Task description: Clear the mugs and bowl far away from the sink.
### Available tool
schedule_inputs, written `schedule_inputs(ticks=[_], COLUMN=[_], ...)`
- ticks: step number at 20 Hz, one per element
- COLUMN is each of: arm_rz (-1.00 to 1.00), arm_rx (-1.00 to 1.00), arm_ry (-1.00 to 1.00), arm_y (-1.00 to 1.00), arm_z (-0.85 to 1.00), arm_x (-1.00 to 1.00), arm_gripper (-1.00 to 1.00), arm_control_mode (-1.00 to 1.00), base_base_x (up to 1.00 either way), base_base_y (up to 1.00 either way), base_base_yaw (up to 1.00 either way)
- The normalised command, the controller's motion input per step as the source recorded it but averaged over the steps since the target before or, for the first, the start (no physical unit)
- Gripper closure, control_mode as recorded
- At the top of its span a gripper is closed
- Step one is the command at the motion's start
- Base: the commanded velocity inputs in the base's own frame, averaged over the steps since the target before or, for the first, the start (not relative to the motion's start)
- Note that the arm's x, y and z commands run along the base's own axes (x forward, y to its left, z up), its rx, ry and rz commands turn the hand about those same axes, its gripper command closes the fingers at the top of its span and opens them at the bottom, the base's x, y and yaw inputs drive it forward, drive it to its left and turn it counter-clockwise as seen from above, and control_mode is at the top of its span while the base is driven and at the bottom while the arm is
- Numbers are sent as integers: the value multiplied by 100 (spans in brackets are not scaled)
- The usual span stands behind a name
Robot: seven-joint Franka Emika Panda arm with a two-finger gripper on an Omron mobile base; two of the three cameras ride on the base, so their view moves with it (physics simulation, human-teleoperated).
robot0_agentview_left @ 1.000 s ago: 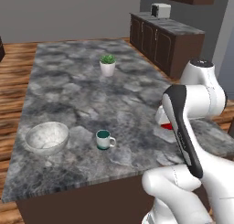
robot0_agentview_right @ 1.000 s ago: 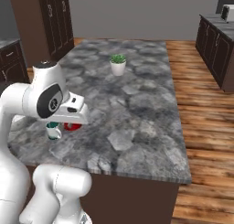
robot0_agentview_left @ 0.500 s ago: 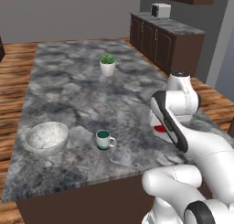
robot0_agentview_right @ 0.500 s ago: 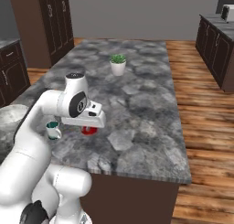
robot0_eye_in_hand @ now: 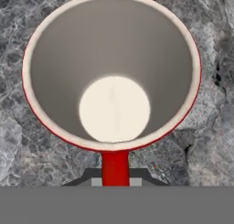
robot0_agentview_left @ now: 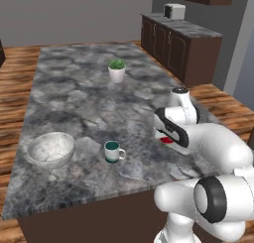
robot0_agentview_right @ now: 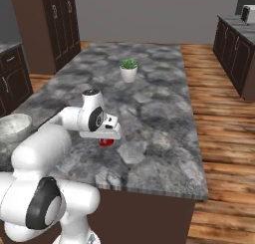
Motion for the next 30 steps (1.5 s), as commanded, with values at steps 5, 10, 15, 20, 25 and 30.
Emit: schedule_inputs(ticks=[5,10,15,20,25,30], arm_rz=[0,0,0,0,0,-4], arm_rx=[0,0,0,0,3,0], arm_ry=[0,0,0,0,1,0], arm_y=[0,0,-1,-1,-2,0], arm_z=[-53,-51,-41,-47,-47,3], arm_x=[52,41,33,30,23,5], arm_gripper=[100,100,100,100,-100,-100], arm_control_mode=[-100,-100,-100,-100,-100,-100], base_base_x=[0,0,0,0,0,0], base_base_y=[0,0,0,0,0,0], base_base_yaw=[0,0,0,0,0,0])
